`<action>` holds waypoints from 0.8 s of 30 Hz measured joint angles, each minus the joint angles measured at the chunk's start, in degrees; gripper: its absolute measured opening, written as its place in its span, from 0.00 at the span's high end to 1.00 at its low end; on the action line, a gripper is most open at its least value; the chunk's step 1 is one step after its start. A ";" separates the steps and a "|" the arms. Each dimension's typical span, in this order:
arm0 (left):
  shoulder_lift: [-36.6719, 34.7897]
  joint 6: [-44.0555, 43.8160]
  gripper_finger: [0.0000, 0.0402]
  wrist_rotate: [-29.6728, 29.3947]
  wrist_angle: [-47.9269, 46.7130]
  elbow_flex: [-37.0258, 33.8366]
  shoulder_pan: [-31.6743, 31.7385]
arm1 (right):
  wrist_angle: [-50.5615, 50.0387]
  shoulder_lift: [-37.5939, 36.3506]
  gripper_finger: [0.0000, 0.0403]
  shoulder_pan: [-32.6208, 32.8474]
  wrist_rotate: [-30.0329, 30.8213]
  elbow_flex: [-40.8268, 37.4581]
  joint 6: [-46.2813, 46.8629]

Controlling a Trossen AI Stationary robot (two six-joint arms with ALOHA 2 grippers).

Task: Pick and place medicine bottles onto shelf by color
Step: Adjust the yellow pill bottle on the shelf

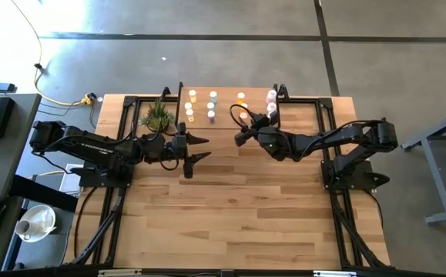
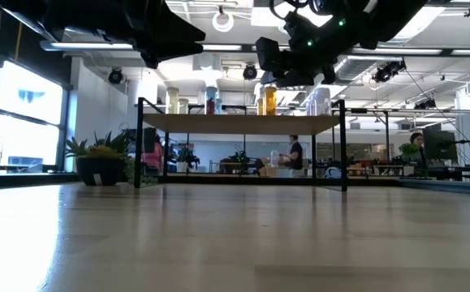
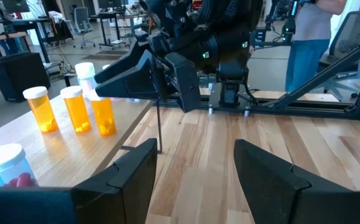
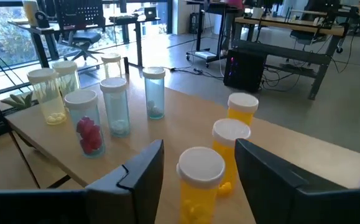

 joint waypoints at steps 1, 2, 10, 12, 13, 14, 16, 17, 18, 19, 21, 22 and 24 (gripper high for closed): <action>0.00 0.03 0.50 -0.04 -0.08 0.00 0.00 | 0.58 -0.01 0.53 0.08 0.00 0.01 -0.79; 0.00 0.22 0.50 -0.27 -0.39 0.00 0.00 | 0.84 -0.16 0.53 0.25 -0.03 0.00 -1.32; -3.44 1.18 0.50 -7.13 -8.64 0.00 -0.07 | 0.58 -4.00 0.53 2.96 -0.39 0.00 -4.89; -5.52 1.02 0.50 -8.64 -10.43 0.00 -0.07 | 0.23 -5.38 0.53 3.65 -0.38 0.00 -6.30; -6.56 1.02 0.50 -9.36 -10.96 0.00 -0.07 | 0.02 -6.06 0.53 3.92 -0.40 0.00 -7.04; -7.54 1.06 0.50 -10.32 -11.76 0.00 -0.07 | -0.36 -6.82 0.53 4.12 -0.42 0.00 -7.34; -9.57 1.08 0.50 -12.65 -12.54 0.00 0.06 | -1.23 -8.30 0.53 4.11 -0.44 0.00 -7.74; -10.68 1.38 0.50 -13.95 -12.46 0.00 0.20 | -2.32 -9.14 0.53 4.05 -0.42 0.00 -7.72; -11.85 1.83 0.50 -14.94 -12.43 0.00 0.44 | -2.99 -9.85 0.53 4.04 -0.42 0.00 -7.67; -13.13 2.55 0.50 -15.58 -12.48 0.00 0.71 | -3.84 -10.61 0.53 4.00 -0.44 0.00 -7.57; -15.58 3.84 0.50 -16.31 -12.27 0.01 1.46 | -5.22 -11.76 0.53 4.03 -0.46 0.00 -7.53; -16.74 4.46 0.50 -16.42 -12.21 0.02 1.84 | -5.94 -12.27 0.53 4.05 -0.59 0.00 -7.17; -18.88 5.43 0.50 -17.02 -12.47 0.02 2.86 | -7.24 -13.08 0.53 4.34 -0.65 0.02 -6.45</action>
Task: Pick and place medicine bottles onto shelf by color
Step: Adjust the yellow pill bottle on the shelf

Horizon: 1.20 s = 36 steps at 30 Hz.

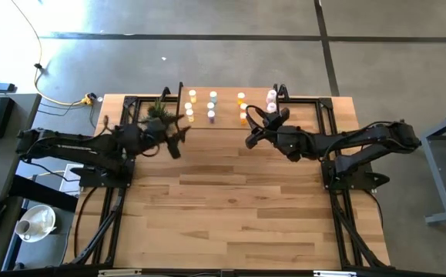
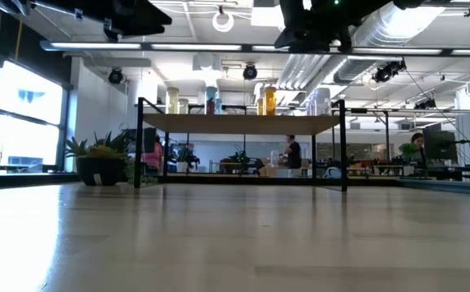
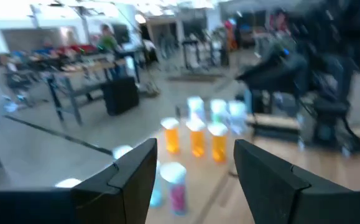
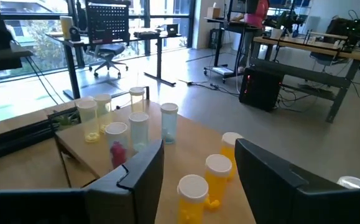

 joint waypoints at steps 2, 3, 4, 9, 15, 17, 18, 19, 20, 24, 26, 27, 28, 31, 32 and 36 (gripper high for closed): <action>-1.87 0.64 0.50 -0.63 0.12 0.00 1.21 | -0.99 -0.38 0.53 0.42 0.00 -0.02 0.37; -2.65 1.24 0.50 -0.66 -0.03 0.00 1.89 | -1.60 -0.54 0.53 0.64 0.04 -0.02 0.33; -3.39 1.92 0.50 -0.66 -0.32 0.00 2.67 | -1.56 -0.55 0.53 0.84 0.01 -0.02 0.27; -4.60 3.50 0.50 -1.52 -1.52 0.00 7.73 | -1.71 -0.60 0.53 1.61 0.00 -0.02 0.24; -4.18 8.45 0.50 -3.85 -2.53 0.38 15.83 | -1.80 -0.60 0.53 1.59 0.02 -0.02 0.40; -4.25 6.62 0.50 -3.87 -6.32 1.66 18.03 | -1.80 -0.60 0.53 1.59 0.00 -0.02 0.40; -4.27 4.74 0.50 -3.79 -9.08 2.31 18.88 | -1.80 -0.60 0.53 1.59 0.00 -0.02 0.40; -4.25 2.82 0.50 -3.32 -12.10 2.89 19.64 | -1.80 -0.60 0.53 1.59 -0.03 -0.02 0.40; -4.12 1.01 0.50 -2.66 -14.93 3.31 20.17 | -1.80 -0.60 0.53 1.59 -0.15 -0.02 0.40; -2.96 -3.58 0.50 0.69 -20.03 3.52 21.19 | -1.98 -0.60 0.53 1.59 -0.24 -0.02 0.40; -2.24 -4.31 0.50 0.88 -20.80 3.52 21.49 | -1.97 -0.60 0.53 1.59 -0.24 -0.02 0.40; -1.85 -4.47 0.50 0.91 -20.79 3.52 21.60 | -1.97 -0.60 0.53 1.59 -0.25 -0.02 0.40; -1.41 -4.89 0.50 0.89 -20.81 3.52 21.62 | -1.97 -0.60 0.53 1.59 -0.24 -0.02 0.40; -0.11 -6.86 0.50 0.92 -20.68 3.52 21.60 | -1.98 -0.60 0.53 1.59 -0.24 -0.02 0.40; 0.37 -7.28 0.50 1.06 -20.48 3.52 21.60 | -1.98 -0.60 0.53 1.59 -0.24 -0.02 0.40; 2.93 -6.78 0.50 1.40 -18.81 3.52 21.60 | -1.98 -0.60 0.53 1.59 -0.26 -0.02 0.40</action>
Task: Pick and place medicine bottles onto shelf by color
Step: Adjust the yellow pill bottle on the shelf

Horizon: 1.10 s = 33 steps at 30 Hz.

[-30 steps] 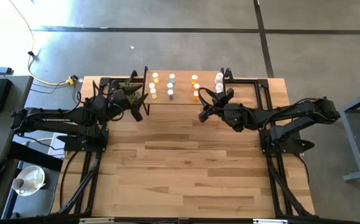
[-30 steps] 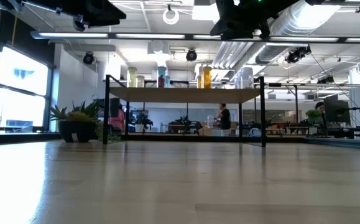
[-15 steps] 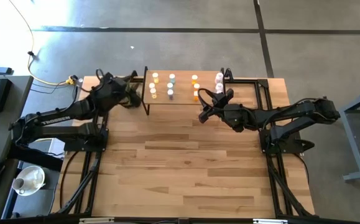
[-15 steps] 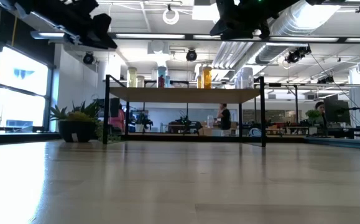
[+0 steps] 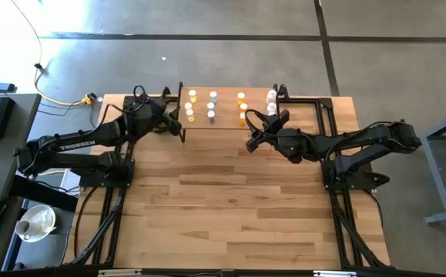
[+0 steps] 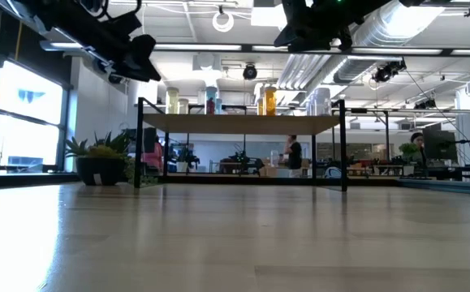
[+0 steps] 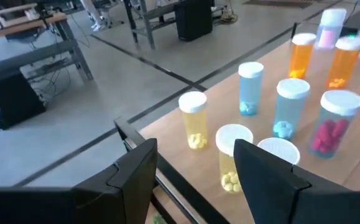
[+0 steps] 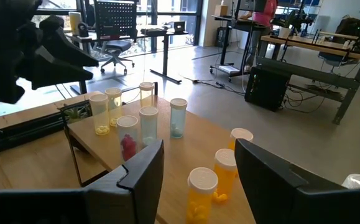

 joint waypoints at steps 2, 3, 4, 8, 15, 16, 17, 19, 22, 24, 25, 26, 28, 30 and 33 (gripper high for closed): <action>1.34 2.34 0.50 -0.72 0.92 0.04 0.00 | 0.00 0.00 0.53 0.00 -0.01 0.00 0.00; 1.96 3.62 0.50 -2.21 0.69 0.27 -0.01 | 0.01 0.00 0.53 0.00 -0.01 0.00 0.00; 2.51 4.30 0.50 -3.84 -0.17 0.77 0.00 | 0.00 0.00 0.53 0.00 -0.01 0.00 0.01; 4.29 3.41 0.50 -5.40 -2.86 2.97 0.02 | 0.00 0.00 0.53 0.00 -0.16 0.00 0.15; 8.19 2.80 0.50 -4.28 -3.52 4.35 0.00 | -0.04 0.02 0.53 0.00 -0.16 0.00 0.63; 8.62 2.75 0.50 -4.98 -3.49 4.35 0.00 | -0.05 0.02 0.53 0.00 -0.16 0.00 0.64; 8.97 2.42 0.50 -5.25 -3.44 4.35 0.00 | -0.07 0.02 0.53 0.00 -0.16 0.00 0.63; 9.66 2.34 0.50 -5.09 -3.44 4.35 0.00 | -0.07 0.02 0.53 0.00 -0.16 0.00 0.66; 10.45 1.54 0.50 -4.61 -3.40 4.35 0.00 | -0.07 0.02 0.53 0.00 -0.16 0.00 0.66; 10.93 1.34 0.50 -4.58 -3.43 4.35 0.00 | -0.07 0.02 0.53 0.00 -0.16 0.00 0.66; 11.09 1.34 0.50 -4.59 -3.42 4.35 0.02 | -0.07 0.02 0.53 0.00 -0.17 0.00 0.66; 11.17 1.32 0.50 -4.60 -3.42 4.35 0.02 | -0.09 0.02 0.53 0.00 -0.16 0.00 0.66; 11.44 1.32 0.50 -4.59 -3.34 4.35 0.02 | -0.09 0.02 0.53 0.00 -0.16 0.00 0.66; 11.53 1.32 0.50 -4.56 -3.39 4.35 0.02 | -0.09 0.02 0.53 -0.02 -0.16 0.00 0.66; 11.51 1.29 0.50 -3.62 -3.30 4.35 0.04 | -0.09 0.04 0.53 0.00 -0.16 0.00 0.68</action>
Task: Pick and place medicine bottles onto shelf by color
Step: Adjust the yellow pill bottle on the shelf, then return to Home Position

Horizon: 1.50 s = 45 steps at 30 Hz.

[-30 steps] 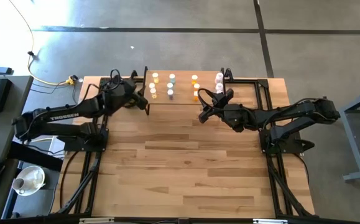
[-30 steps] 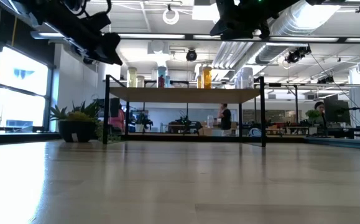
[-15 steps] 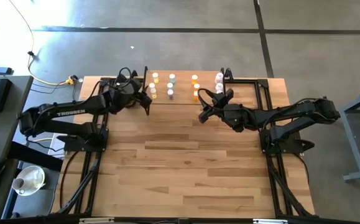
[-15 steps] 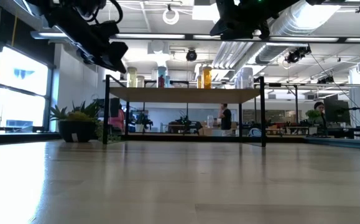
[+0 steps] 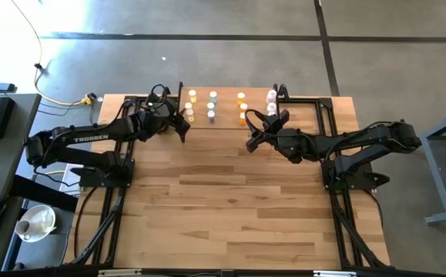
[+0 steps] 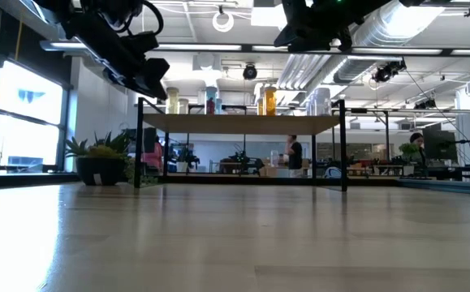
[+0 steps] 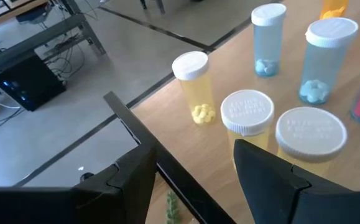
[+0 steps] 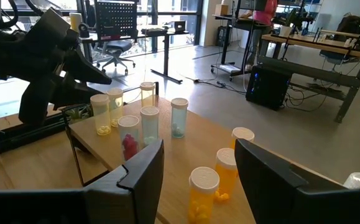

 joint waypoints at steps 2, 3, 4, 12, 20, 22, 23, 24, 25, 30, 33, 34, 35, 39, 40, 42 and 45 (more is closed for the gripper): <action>0.00 0.02 0.50 0.38 0.25 0.00 0.00 | 0.01 0.00 0.53 -0.01 -0.02 0.00 0.00; 0.00 0.02 0.50 0.50 0.37 0.00 0.00 | 0.00 0.00 0.53 -0.01 -0.01 0.00 -0.01; 0.00 0.02 0.50 0.56 0.45 0.00 0.00 | 0.00 0.00 0.53 -0.01 0.00 0.00 0.00; 0.00 -0.51 0.50 1.97 0.81 0.00 0.00 | 0.00 0.00 0.53 -0.02 -0.02 0.00 0.48; 0.00 -1.50 0.50 3.69 1.31 0.00 0.00 | 0.00 0.02 0.53 -0.02 -1.73 0.00 0.87; 0.00 -1.51 0.50 4.02 1.31 0.00 0.00 | 0.00 0.02 0.53 -0.02 -2.41 0.00 0.85; 0.00 -1.50 0.50 3.95 1.31 0.00 -0.01 | 0.00 0.02 0.53 -0.02 -2.40 0.00 0.85; 0.00 -1.49 0.50 3.82 1.30 0.00 -0.02 | 0.00 0.02 0.53 -0.02 -2.40 0.00 0.85; 0.00 -1.49 0.50 3.74 1.29 0.00 -0.02 | 0.00 0.02 0.53 -0.02 -2.40 0.00 0.85; -0.56 -0.87 0.50 3.27 1.27 0.00 0.00 | 0.00 0.02 0.53 -0.02 -2.38 0.00 -0.09; -1.82 0.35 0.50 2.98 1.32 0.00 0.00 | -0.12 -0.46 0.53 -0.02 -2.40 0.00 -1.73; -2.37 0.52 0.50 2.96 1.27 0.00 0.00 | -0.09 -0.88 0.53 -0.02 -2.38 0.00 -1.77; -2.97 0.62 0.50 2.96 1.24 0.00 0.00 | -0.17 -1.47 0.53 -0.02 -2.42 0.00 -1.77; -6.50 0.62 0.50 4.28 1.26 0.00 0.00 | -1.46 -4.51 0.53 -0.13 -5.05 0.00 -2.19; -7.56 0.61 0.50 5.10 1.25 0.00 0.00 | -2.07 -5.54 0.53 -0.20 -6.48 0.00 -2.19; -9.64 0.55 0.50 7.74 1.20 0.00 0.00 | -3.63 -7.77 0.53 -0.46 -9.36 0.00 -2.19; -12.68 -1.10 0.50 13.16 0.89 0.00 -0.11 | -6.87 -10.90 0.53 -0.55 -14.23 0.00 -1.73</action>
